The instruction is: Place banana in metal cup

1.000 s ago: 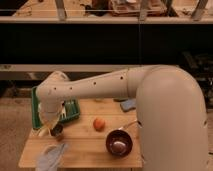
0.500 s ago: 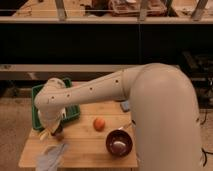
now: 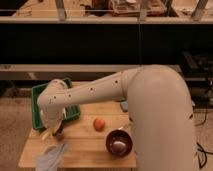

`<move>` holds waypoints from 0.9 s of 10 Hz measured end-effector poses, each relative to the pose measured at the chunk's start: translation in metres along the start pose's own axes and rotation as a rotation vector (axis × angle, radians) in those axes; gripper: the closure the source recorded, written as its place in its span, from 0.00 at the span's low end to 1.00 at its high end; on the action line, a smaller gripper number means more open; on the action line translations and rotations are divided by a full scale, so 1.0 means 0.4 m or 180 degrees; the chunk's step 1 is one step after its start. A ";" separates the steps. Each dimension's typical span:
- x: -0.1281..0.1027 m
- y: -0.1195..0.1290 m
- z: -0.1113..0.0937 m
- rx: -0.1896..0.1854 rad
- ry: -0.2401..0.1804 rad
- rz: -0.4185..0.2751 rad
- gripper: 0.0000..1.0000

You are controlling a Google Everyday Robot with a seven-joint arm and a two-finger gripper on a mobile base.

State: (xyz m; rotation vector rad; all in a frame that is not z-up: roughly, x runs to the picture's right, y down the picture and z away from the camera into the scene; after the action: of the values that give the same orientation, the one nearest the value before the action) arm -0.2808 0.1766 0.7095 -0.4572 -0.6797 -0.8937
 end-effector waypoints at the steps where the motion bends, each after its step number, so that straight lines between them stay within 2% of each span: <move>1: 0.010 0.006 -0.002 -0.0002 0.0012 0.0035 0.96; 5: 0.023 0.011 -0.001 -0.0011 0.0015 0.0046 0.55; 8: 0.028 0.005 -0.002 -0.0015 0.0026 0.0025 0.27; 9: 0.026 0.001 -0.001 -0.0025 0.0036 0.0007 0.21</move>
State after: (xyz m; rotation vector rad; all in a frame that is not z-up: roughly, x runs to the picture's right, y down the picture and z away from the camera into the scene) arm -0.2758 0.1708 0.7164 -0.4595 -0.6656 -0.8966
